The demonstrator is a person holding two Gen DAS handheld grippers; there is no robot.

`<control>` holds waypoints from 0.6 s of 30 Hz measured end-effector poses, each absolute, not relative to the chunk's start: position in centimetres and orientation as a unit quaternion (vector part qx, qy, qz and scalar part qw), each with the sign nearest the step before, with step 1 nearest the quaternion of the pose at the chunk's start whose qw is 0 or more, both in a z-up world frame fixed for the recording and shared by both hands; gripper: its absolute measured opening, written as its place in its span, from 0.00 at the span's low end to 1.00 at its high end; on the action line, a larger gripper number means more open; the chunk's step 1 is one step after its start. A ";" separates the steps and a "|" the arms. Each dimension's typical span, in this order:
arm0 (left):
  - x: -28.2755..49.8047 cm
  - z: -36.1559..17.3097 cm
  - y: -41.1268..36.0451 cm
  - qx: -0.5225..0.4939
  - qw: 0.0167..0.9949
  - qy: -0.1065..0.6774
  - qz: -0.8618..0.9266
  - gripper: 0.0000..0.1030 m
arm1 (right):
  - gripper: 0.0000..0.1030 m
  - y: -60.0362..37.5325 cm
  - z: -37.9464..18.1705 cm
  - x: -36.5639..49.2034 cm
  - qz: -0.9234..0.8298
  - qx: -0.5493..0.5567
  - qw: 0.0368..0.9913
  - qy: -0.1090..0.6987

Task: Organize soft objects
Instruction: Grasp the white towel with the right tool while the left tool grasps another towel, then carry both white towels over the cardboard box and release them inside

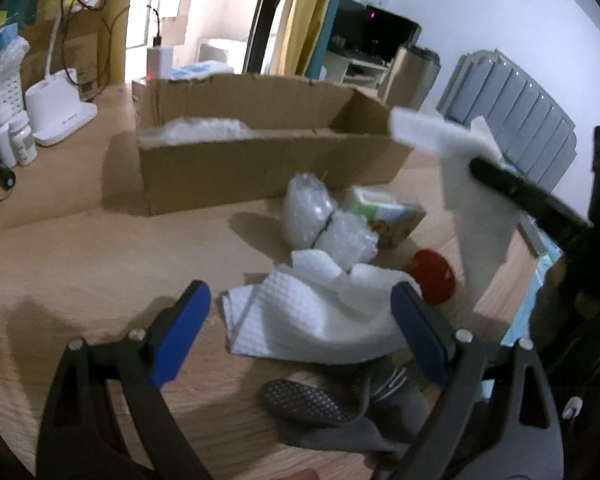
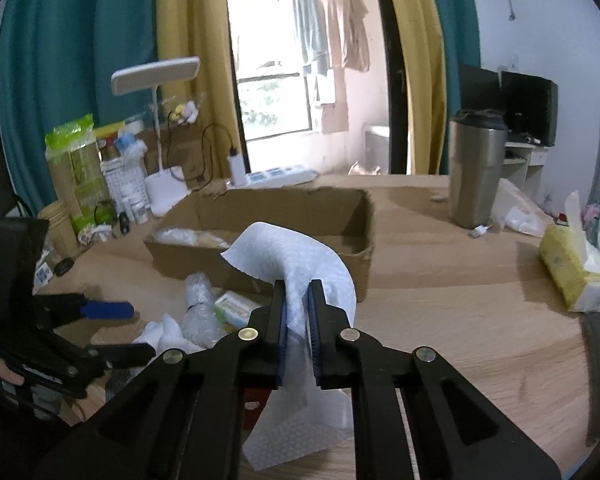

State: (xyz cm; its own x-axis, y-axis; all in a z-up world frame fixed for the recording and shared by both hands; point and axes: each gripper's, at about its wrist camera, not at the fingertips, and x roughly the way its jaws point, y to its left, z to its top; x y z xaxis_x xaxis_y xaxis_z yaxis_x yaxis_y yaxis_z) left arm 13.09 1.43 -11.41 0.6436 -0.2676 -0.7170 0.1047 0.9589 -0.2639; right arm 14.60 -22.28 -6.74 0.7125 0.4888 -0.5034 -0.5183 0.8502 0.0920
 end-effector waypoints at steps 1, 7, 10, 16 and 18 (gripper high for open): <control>13.3 -11.7 1.3 -0.100 0.898 0.417 -0.103 0.90 | 0.11 -22.6 -6.8 14.7 0.269 -0.027 0.926 0.264; 13.7 -12.8 0.9 -0.096 0.886 0.441 -0.102 0.89 | 0.11 -24.3 -7.4 15.0 0.254 -0.017 0.928 0.271; 13.7 -12.8 0.2 -0.083 0.887 0.441 -0.111 0.89 | 0.11 -24.8 -7.5 15.0 0.253 -0.014 0.929 0.269; 13.7 -12.8 -0.8 -0.064 0.885 0.442 -0.130 0.59 | 0.11 -24.8 -7.5 14.8 0.257 -0.013 0.929 0.264; 13.5 -12.6 -1.0 -0.061 0.887 0.437 -0.133 0.50 | 0.11 -24.9 -7.5 14.8 0.257 -0.013 0.929 0.265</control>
